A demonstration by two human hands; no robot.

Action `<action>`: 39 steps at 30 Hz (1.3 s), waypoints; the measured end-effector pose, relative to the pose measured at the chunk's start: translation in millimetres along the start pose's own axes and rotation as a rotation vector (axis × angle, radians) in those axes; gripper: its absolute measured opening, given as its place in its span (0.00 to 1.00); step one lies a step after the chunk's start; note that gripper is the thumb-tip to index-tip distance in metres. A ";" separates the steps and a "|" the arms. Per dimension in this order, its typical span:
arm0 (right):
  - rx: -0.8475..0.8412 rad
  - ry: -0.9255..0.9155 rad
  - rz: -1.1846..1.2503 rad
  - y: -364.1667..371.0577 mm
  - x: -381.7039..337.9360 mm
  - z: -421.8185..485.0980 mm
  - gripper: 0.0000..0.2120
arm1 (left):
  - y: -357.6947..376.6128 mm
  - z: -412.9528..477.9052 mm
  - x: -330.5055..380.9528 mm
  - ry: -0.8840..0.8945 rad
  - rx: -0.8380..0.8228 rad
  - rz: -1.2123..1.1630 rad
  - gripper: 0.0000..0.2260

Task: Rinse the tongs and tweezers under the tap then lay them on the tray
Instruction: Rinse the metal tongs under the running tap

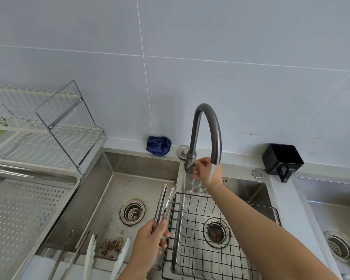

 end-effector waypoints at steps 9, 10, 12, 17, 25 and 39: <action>-0.001 0.025 0.024 1.3 1.2 4.2 0.05 | 8.5 -3.0 2.2 -0.005 -0.008 0.065 0.10; -0.001 0.018 0.012 1.0 0.9 5.1 0.05 | 9.0 -3.8 1.8 -0.007 -0.010 0.071 0.11; 0.000 0.005 -0.002 0.9 1.0 6.7 0.04 | 9.9 -5.3 0.8 -0.010 -0.011 0.074 0.11; -0.019 -0.014 -0.037 0.9 0.5 5.9 0.04 | 11.0 -5.2 -3.9 -0.021 -0.010 0.077 0.13; -0.039 0.060 0.124 -3.5 15.0 -31.2 0.04 | 15.1 2.3 -1.4 -0.019 -0.011 0.075 0.12; -0.172 0.119 0.162 5.3 35.4 -99.2 0.22 | 46.7 11.7 3.4 0.042 -0.011 0.192 0.12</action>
Point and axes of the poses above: each hand's wrist, its own z-axis towards the middle knuckle, its own y-axis out of the palm, x = y × z, the point moved 10 cm from there along z, towards the middle knuckle, and after that the axes turned 10 degrees about -y, right-handed, at the moved point
